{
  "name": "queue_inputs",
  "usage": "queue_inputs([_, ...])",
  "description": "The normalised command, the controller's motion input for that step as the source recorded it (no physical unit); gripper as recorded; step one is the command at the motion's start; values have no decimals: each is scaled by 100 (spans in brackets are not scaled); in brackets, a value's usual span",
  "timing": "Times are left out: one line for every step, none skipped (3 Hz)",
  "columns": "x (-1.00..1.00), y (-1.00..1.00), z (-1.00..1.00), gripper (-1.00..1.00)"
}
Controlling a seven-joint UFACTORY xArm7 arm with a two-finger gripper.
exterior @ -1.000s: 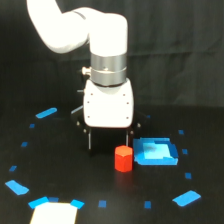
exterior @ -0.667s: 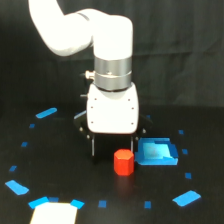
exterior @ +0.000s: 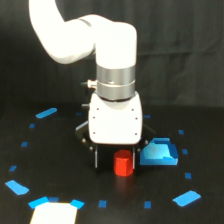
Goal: Pick up the red object from the table
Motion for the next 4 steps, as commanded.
queue_inputs([100,100,-79,-100])
queue_inputs([71,49,-100,-99])
queue_inputs([-53,-18,-10,23])
queue_inputs([-44,-10,-15,27])
